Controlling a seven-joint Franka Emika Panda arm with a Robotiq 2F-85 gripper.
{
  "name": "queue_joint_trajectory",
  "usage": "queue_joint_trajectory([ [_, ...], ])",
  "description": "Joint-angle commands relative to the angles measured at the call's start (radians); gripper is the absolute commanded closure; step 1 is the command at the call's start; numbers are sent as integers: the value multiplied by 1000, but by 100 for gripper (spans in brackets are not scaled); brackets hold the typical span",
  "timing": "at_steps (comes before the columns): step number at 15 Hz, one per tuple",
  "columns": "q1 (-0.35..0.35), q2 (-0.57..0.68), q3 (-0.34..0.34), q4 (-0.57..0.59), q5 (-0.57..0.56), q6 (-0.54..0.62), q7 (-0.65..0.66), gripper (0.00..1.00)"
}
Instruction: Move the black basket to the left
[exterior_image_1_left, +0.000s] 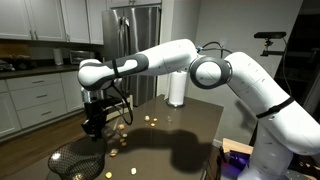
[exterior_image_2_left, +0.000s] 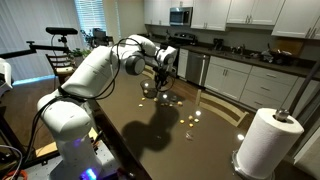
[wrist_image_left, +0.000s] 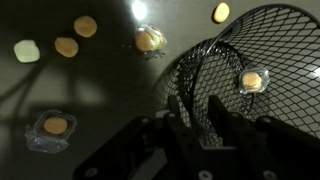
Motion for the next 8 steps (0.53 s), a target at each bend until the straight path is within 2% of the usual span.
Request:
queue_joint_trajectory([
  [1,7,-19,-7,22,5,-44,38,34],
  [6,38,-68,-40,5,-60,-67,63,2],
  [8,50,-103,-60,-18,-107,-72,66,0],
])
